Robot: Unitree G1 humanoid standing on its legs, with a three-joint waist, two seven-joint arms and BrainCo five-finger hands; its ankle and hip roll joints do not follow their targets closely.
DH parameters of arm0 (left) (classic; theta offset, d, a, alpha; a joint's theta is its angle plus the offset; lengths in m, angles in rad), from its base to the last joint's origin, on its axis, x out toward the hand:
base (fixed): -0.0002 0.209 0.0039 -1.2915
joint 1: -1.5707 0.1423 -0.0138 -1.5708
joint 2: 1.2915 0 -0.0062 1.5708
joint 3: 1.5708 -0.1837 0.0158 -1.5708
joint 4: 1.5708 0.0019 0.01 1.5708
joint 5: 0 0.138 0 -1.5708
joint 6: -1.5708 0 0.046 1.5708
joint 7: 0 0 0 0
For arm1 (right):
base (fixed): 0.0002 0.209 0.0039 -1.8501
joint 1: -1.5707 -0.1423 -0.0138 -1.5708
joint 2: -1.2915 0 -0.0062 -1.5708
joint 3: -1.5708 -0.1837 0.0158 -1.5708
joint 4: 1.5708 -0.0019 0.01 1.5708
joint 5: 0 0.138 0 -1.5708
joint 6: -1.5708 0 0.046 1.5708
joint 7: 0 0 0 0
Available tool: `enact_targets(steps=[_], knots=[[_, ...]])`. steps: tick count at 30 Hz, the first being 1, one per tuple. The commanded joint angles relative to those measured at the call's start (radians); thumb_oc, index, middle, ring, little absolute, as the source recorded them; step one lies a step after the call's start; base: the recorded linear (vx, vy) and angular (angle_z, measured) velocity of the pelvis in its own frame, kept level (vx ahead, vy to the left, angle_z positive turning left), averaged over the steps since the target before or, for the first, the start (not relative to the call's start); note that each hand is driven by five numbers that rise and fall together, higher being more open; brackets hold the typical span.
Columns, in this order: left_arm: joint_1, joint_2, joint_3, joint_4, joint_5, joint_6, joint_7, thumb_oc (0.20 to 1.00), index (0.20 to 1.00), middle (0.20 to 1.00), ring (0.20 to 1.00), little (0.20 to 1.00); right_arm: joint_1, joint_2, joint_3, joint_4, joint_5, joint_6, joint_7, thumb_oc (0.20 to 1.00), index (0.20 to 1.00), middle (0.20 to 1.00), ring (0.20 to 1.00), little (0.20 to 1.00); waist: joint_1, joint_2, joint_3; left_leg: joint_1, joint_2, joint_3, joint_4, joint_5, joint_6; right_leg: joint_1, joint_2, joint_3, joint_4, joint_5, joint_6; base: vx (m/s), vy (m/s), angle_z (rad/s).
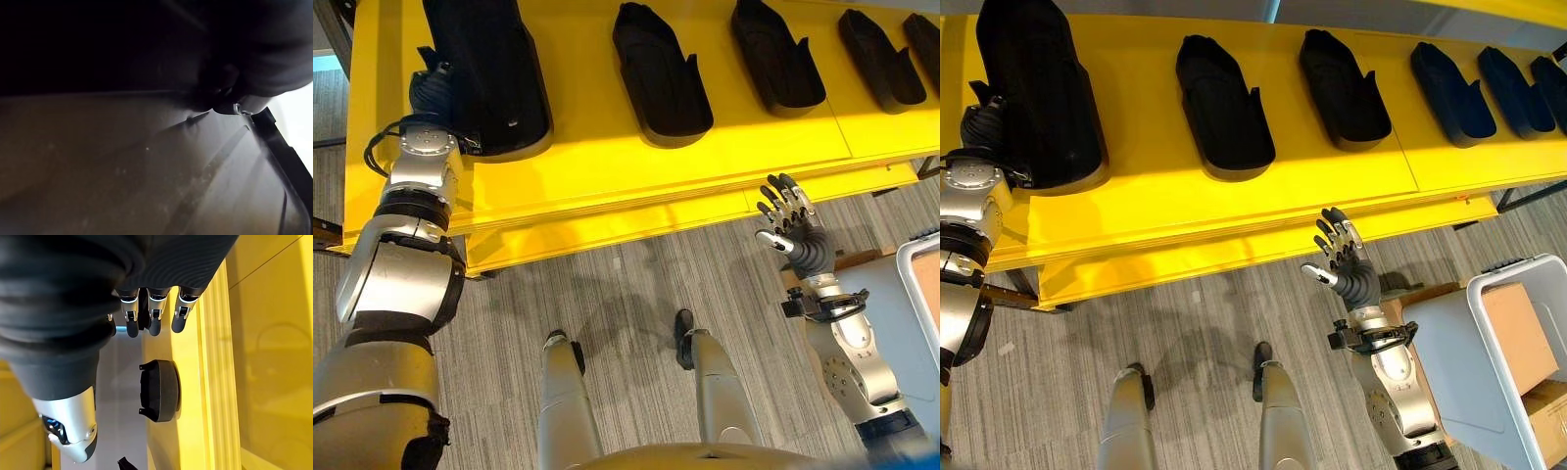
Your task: Move parts from the plastic box to the shelf.
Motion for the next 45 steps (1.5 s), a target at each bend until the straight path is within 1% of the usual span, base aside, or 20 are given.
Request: enact_targets(steps=[1, 9, 10, 11, 12, 23, 25, 32, 33, 34, 38, 42, 43, 45], knots=[[-0.037, 0.001, 0.024, 0.030, -0.072, -0.056, 0.020, 0.200, 0.200, 0.200, 0.200, 0.200, 0.011, -0.032, -0.042, -0.088, 0.014, -0.047, -0.009, 1.000, 1.000, 1.000, 1.000, 1.000, 0.008, 0.027, -0.048, -0.023, 0.052, -0.058, -0.059, 0.088, -0.012, -0.020, -0.024, 0.045, 0.035, 0.049, 0.018, 0.00, 0.000, 0.00], [-0.023, -0.010, 0.043, 0.045, -0.068, -0.038, 0.014, 0.200, 0.200, 0.200, 0.200, 0.200, 0.022, -0.038, -0.053, -0.087, 0.019, -0.037, -0.005, 1.000, 1.000, 1.000, 1.000, 1.000, 0.006, 0.032, -0.062, -0.050, 0.054, -0.059, -0.052, 0.090, -0.011, -0.056, -0.026, 0.051, 0.049, 0.052, 0.016, 0.00, 0.000, -0.01], [-0.022, -0.010, 0.042, 0.044, -0.061, -0.035, 0.009, 0.724, 0.724, 0.724, 0.724, 0.724, 0.023, -0.038, -0.054, -0.086, 0.021, -0.036, -0.003, 1.000, 1.000, 1.000, 1.000, 1.000, 0.005, 0.032, -0.063, -0.052, 0.053, -0.058, -0.051, 0.091, -0.011, -0.058, -0.025, 0.051, 0.051, 0.052, 0.015, 0.00, 0.000, -0.04], [-0.022, -0.010, 0.042, 0.044, -0.061, -0.035, 0.009, 0.947, 0.947, 0.947, 0.947, 0.947, 0.023, -0.038, -0.054, -0.086, 0.021, -0.036, -0.003, 1.000, 1.000, 1.000, 1.000, 1.000, 0.006, 0.032, -0.064, -0.053, 0.053, -0.058, -0.051, 0.091, -0.011, -0.059, -0.025, 0.052, 0.052, 0.052, 0.015, 0.00, 0.000, 0.00], [-0.018, -0.009, 0.041, 0.043, -0.048, -0.034, 0.005, 1.000, 1.000, 1.000, 1.000, 1.000, 0.027, -0.039, -0.059, -0.088, 0.023, -0.034, 0.003, 1.000, 1.000, 1.000, 1.000, 1.000, 0.005, 0.032, -0.066, -0.055, 0.053, -0.058, -0.053, 0.091, -0.011, -0.060, -0.026, 0.051, 0.052, 0.052, 0.015, 0.00, 0.000, 0.00], [-0.024, 0.018, 0.012, 0.060, 0.005, -0.015, -0.029, 1.000, 1.000, 1.000, 1.000, 1.000, 0.037, -0.042, -0.074, -0.086, 0.033, -0.029, 0.022, 1.000, 1.000, 1.000, 1.000, 1.000, 0.008, 0.037, -0.079, -0.068, 0.056, -0.059, -0.053, 0.096, -0.009, -0.078, -0.024, 0.052, 0.058, 0.054, 0.016, 0.00, 0.000, 0.00], [-0.022, 0.035, 0.005, 0.062, 0.016, -0.008, -0.048, 1.000, 1.000, 1.000, 1.000, 1.000, 0.043, -0.044, -0.084, -0.088, 0.036, -0.027, 0.029, 1.000, 1.000, 1.000, 1.000, 1.000, 0.009, 0.040, -0.083, -0.070, 0.054, -0.062, -0.054, 0.096, -0.009, -0.080, -0.024, 0.051, 0.061, 0.053, 0.016, 0.00, 0.000, 0.00], [-0.012, 0.076, 0.010, 0.072, 0.023, -0.005, -0.063, 1.000, 1.000, 1.000, 1.000, 1.000, 0.053, -0.042, -0.093, -0.085, 0.040, -0.022, 0.039, 1.000, 1.000, 1.000, 1.000, 1.000, 0.017, 0.043, -0.090, -0.074, 0.053, -0.062, -0.057, 0.097, -0.007, -0.080, -0.026, 0.051, 0.058, 0.053, 0.016, 0.00, 0.000, 0.00], [-0.001, 0.098, 0.016, 0.078, 0.030, -0.002, -0.069, 1.000, 1.000, 1.000, 1.000, 1.000, 0.054, -0.042, -0.099, -0.087, 0.040, -0.022, 0.042, 1.000, 1.000, 1.000, 1.000, 1.000, 0.020, 0.044, -0.091, -0.071, 0.053, -0.062, -0.060, 0.098, -0.007, -0.078, -0.026, 0.051, 0.056, 0.052, 0.017, 0.00, 0.000, 0.00], [0.000, 0.098, 0.016, 0.077, 0.030, -0.002, -0.070, 1.000, 1.000, 1.000, 1.000, 1.000, 0.054, -0.043, -0.099, -0.087, 0.040, -0.022, 0.042, 1.000, 1.000, 1.000, 1.000, 1.000, 0.019, 0.044, -0.090, -0.070, 0.053, -0.062, -0.061, 0.098, -0.007, -0.077, -0.026, 0.051, 0.056, 0.053, 0.017, 0.00, 0.000, 0.00], [0.023, 0.166, 0.005, 0.082, 0.099, 0.003, -0.089, 1.000, 1.000, 1.000, 1.000, 1.000, 0.059, -0.049, -0.110, -0.087, 0.037, -0.023, 0.051, 1.000, 1.000, 1.000, 1.000, 1.000, 0.027, 0.046, -0.089, -0.063, 0.053, -0.060, -0.062, 0.098, -0.006, -0.069, -0.028, 0.050, 0.054, 0.051, 0.018, 0.00, 0.000, 0.00], [0.024, 0.225, -0.040, 0.065, 0.204, 0.001, -0.105, 1.000, 1.000, 1.000, 1.000, 1.000, 0.064, -0.054, -0.121, -0.087, 0.038, -0.024, 0.065, 1.000, 1.000, 1.000, 1.000, 1.000, 0.034, 0.047, -0.086, -0.052, 0.050, -0.056, -0.066, 0.100, -0.005, -0.059, -0.031, 0.052, 0.055, 0.047, 0.018, 0.00, 0.000, 0.00], [0.023, 0.257, -0.068, 0.051, 0.256, -0.003, -0.111, 1.000, 1.000, 1.000, 1.000, 1.000, 0.064, -0.058, -0.126, -0.089, 0.036, -0.027, 0.070, 1.000, 1.000, 1.000, 1.000, 1.000, 0.037, 0.048, -0.083, -0.047, 0.049, -0.054, -0.067, 0.098, -0.005, -0.055, -0.034, 0.052, 0.055, 0.047, 0.018, 0.00, 0.000, 0.00], [0.022, 0.271, -0.083, 0.036, 0.283, -0.007, -0.111, 1.000, 1.000, 1.000, 1.000, 1.000, 0.066, -0.057, -0.130, -0.090, 0.038, -0.029, 0.075, 1.000, 1.000, 1.000, 1.000, 1.000, 0.039, 0.048, -0.081, -0.043, 0.048, -0.055, -0.068, 0.098, -0.005, -0.054, -0.034, 0.053, 0.058, 0.044, 0.018, 0.00, 0.000, 0.00]])
